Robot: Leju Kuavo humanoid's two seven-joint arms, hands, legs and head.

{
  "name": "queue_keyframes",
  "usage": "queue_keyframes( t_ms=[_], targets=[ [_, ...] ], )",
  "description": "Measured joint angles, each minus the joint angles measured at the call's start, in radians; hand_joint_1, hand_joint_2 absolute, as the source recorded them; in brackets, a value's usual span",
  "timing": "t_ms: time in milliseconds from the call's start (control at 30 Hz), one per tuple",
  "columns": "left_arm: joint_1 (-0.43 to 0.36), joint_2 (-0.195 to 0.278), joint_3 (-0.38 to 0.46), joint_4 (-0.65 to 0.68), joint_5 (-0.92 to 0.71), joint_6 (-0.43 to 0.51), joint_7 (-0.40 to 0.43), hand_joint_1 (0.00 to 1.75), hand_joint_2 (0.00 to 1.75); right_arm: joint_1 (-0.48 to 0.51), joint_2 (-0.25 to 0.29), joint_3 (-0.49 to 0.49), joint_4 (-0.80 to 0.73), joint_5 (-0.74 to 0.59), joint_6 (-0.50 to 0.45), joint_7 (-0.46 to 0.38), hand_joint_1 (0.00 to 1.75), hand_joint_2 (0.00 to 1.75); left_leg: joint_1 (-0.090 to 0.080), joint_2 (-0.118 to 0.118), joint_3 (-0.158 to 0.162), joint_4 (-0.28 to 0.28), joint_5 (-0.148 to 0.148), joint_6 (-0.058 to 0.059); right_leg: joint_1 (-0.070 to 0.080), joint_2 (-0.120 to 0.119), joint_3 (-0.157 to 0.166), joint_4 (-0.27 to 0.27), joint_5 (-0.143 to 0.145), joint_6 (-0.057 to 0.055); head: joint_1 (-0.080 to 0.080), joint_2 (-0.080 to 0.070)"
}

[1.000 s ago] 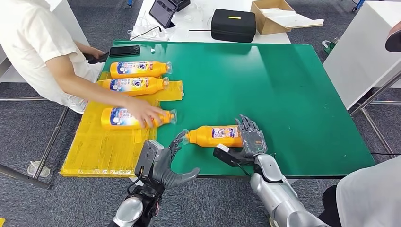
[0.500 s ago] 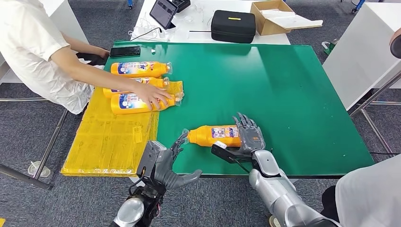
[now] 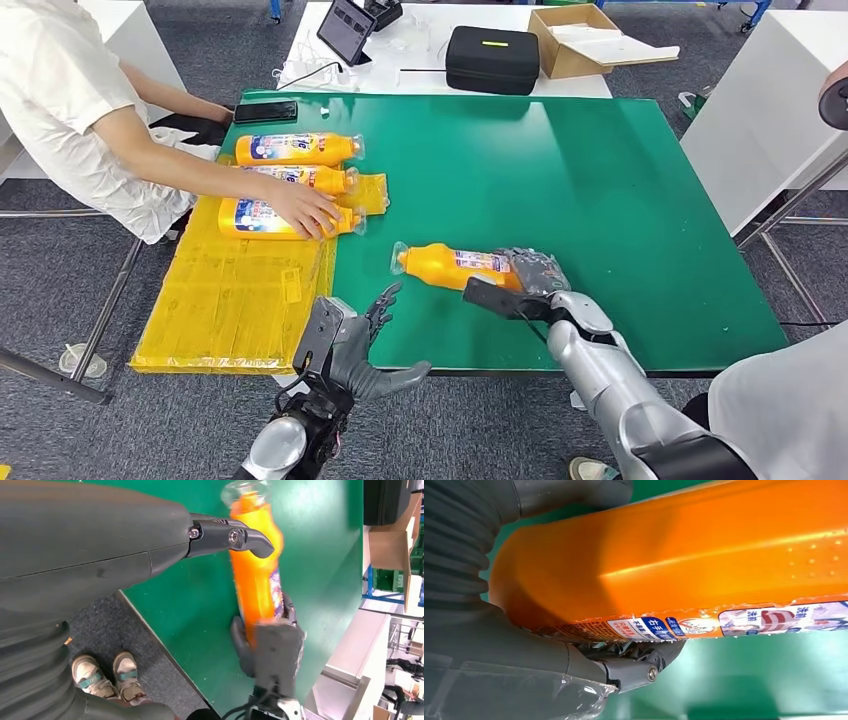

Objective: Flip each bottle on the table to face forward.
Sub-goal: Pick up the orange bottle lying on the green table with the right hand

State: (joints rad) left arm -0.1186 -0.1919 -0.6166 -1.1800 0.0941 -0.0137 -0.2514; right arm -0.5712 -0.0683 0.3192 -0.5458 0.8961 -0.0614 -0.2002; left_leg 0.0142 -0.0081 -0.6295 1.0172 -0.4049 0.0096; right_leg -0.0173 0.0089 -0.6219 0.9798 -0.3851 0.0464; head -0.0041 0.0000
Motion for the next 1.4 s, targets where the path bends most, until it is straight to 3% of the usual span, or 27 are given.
queue_keyframes(
  t_ms=[133,400,667,867,1167,1400],
  targets=[
    [-0.011,-0.001,-0.007,0.012,0.007,0.000,-0.007,0.00,1.75,-0.014,-0.009,-0.037,0.006,-0.119,0.108,-0.004,1.75,1.75,0.000,0.003,0.012,0.000,-0.007,0.000,0.000,0.004,0.009,0.000,-0.004,0.000,0.000,0.000],
    [-0.022,-0.006,-0.020,0.025,0.010,0.005,-0.016,0.00,1.75,-0.017,-0.020,-0.046,0.014,-0.175,0.132,0.006,1.75,1.75,0.000,0.004,0.022,0.000,-0.009,-0.001,0.001,0.005,0.019,0.000,-0.007,0.001,0.000,0.000],
    [-0.016,-0.018,-0.010,0.029,0.108,0.093,-0.078,0.00,1.75,0.056,-0.022,-0.075,-0.043,-0.404,0.194,-0.156,1.75,1.75,0.001,0.005,0.021,0.000,-0.009,-0.001,0.001,0.007,0.028,0.000,-0.005,0.001,0.000,0.000],
    [0.012,-0.031,0.027,0.031,0.382,0.097,-0.071,0.00,1.75,0.205,0.035,-0.040,-0.260,-0.538,0.149,-0.189,1.75,1.75,0.003,0.005,0.012,0.000,-0.008,-0.003,0.003,0.007,0.020,0.001,-0.005,0.000,0.000,0.000],
    [0.020,-0.031,0.036,0.031,0.435,0.098,-0.068,0.00,1.75,0.287,0.061,0.028,-0.396,-0.590,0.124,-0.179,1.75,1.75,0.003,0.003,0.001,0.000,-0.005,-0.002,0.002,0.005,0.012,0.001,-0.005,0.000,0.000,0.000],
    [0.025,-0.030,0.040,0.031,0.497,0.096,-0.067,0.00,1.75,0.325,0.088,0.075,-0.471,-0.604,0.073,-0.226,1.75,1.75,0.003,0.003,-0.004,0.000,-0.006,-0.002,0.002,0.005,0.007,0.001,-0.005,0.000,0.000,0.000]
  ],
)
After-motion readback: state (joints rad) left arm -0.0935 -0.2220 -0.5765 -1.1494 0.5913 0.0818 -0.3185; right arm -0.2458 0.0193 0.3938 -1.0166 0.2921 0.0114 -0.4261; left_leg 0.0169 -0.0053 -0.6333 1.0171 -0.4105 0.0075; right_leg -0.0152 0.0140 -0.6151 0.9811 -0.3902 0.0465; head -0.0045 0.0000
